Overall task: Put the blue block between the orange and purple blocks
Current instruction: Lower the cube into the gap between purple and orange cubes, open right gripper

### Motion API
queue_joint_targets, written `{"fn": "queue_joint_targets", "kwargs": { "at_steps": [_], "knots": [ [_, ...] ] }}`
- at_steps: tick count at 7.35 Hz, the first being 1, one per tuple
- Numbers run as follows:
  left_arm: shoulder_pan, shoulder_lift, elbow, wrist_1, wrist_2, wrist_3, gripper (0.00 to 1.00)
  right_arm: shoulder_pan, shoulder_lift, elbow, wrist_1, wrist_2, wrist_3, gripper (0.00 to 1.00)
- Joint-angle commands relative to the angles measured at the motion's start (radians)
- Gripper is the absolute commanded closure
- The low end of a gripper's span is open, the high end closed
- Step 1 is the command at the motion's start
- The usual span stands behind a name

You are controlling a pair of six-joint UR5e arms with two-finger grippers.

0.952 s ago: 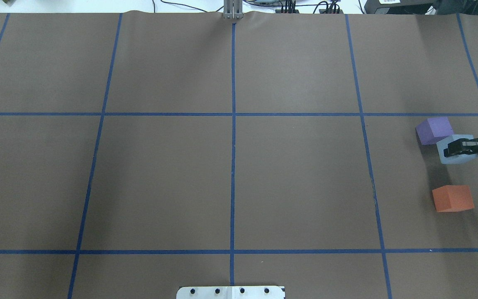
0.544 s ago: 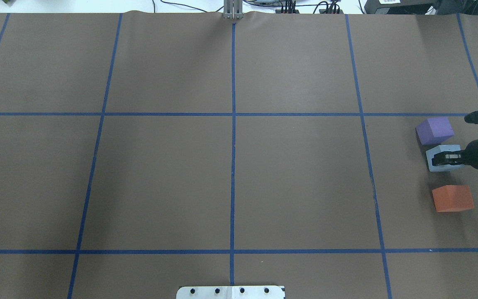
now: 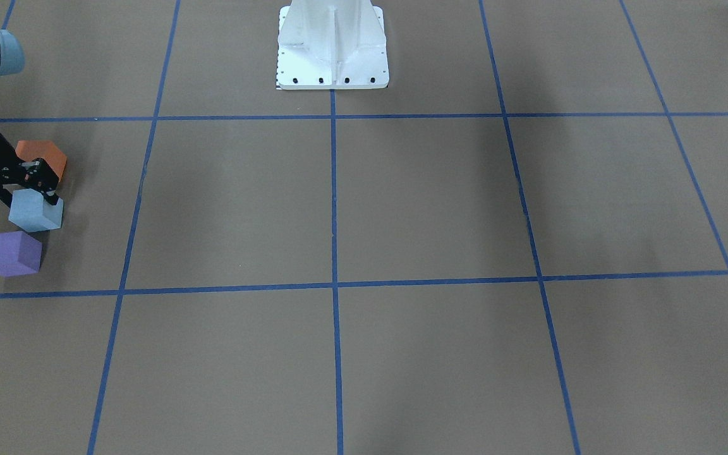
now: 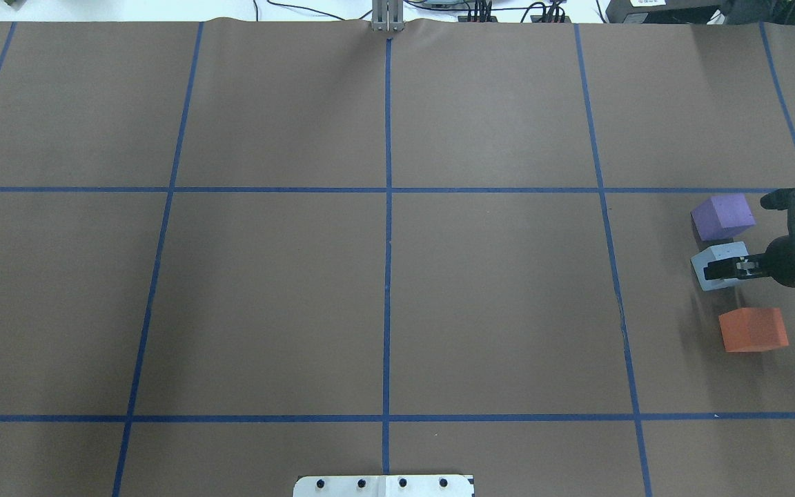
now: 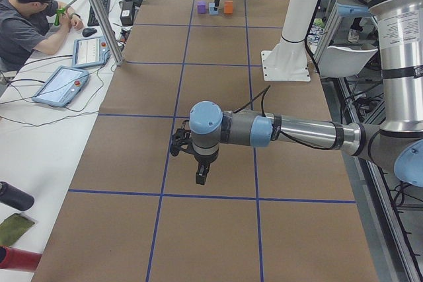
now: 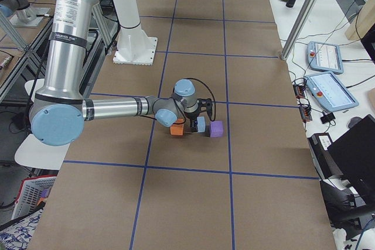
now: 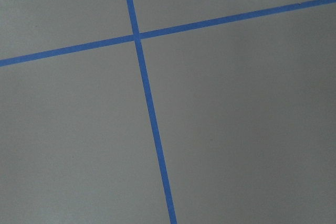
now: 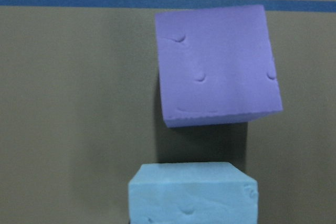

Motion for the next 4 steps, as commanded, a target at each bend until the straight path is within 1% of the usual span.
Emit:
{"fn": "queue_joint_targets", "kwargs": {
  "at_steps": [1,2,3,4],
  "knots": [
    [0.0,0.0,0.001,0.0,0.0,0.0,0.0,0.117,-0.038,0.029,-0.005,0.15,-0.115,0.0],
    [0.0,-0.001,0.003,0.0,0.0,-0.002,0.0,0.183,-0.044,0.03,-0.032,0.186,-0.196,0.0],
    [0.002,-0.001,0.006,0.0,0.0,-0.002,0.0,0.264,-0.036,0.07,-0.157,0.227,-0.317,0.0],
    [0.0,-0.001,0.006,0.0,-0.005,-0.002,0.0,0.344,-0.033,0.149,-0.359,0.238,-0.466,0.0]
  ]
}}
